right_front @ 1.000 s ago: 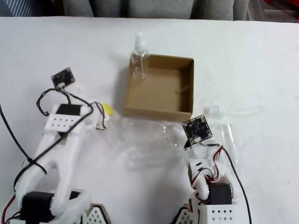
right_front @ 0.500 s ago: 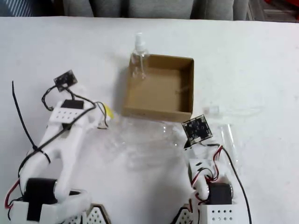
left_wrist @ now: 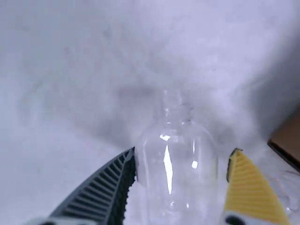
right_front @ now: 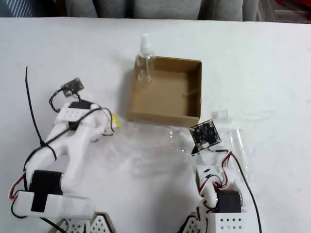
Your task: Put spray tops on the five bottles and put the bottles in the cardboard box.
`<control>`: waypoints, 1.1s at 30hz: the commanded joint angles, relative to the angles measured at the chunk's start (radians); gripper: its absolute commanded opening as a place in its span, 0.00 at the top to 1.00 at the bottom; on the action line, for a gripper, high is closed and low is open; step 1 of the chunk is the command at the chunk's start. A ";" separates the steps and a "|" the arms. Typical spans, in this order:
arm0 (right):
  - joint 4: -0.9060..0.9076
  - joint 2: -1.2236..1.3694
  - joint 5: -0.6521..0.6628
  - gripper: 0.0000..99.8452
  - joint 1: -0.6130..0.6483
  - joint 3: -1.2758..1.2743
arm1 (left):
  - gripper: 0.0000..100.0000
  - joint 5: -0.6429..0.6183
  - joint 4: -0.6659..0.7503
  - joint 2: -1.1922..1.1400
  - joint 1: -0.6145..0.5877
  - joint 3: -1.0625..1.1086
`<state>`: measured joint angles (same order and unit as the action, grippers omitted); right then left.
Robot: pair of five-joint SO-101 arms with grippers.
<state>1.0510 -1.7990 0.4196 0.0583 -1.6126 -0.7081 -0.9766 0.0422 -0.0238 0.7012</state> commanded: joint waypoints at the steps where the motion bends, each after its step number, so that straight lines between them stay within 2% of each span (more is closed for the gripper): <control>1: -0.022 -0.001 0.012 0.98 0.016 0.000 | 0.70 -0.026 0.043 -0.015 0.005 -0.069; 7: -0.022 -0.002 0.012 0.98 0.021 -0.003 | 0.71 -0.031 0.043 -0.077 0.001 -0.100; 9: -0.022 -0.002 0.012 0.98 0.021 -0.003 | 0.78 -0.028 0.044 -0.101 -0.001 -0.117; 12: -0.022 -0.002 0.012 0.98 0.019 -0.003 | 0.96 0.000 0.069 -0.120 -0.001 -0.127; 13: -0.022 -0.002 0.012 0.98 0.019 -0.003 | 0.99 0.032 0.078 -0.120 -0.001 -0.127; 16: -0.022 -0.002 0.012 0.98 0.019 -0.003 | 0.94 0.109 0.055 -0.120 -0.002 -0.127; 22: -0.022 -0.002 0.012 0.98 0.018 -0.003 | 0.94 0.491 -0.106 -0.119 -0.024 -0.209; 30: -0.022 -0.002 0.012 0.98 0.021 -0.003 | 0.93 0.516 -0.123 -0.120 -0.019 -0.222; 33: -0.022 -0.002 0.012 0.98 0.021 -0.003 | 0.88 0.512 -0.123 -0.120 -0.018 -0.222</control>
<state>1.0510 -1.7975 0.4196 0.0706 -1.6280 -0.2033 -1.0840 -0.0852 -0.0345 0.5386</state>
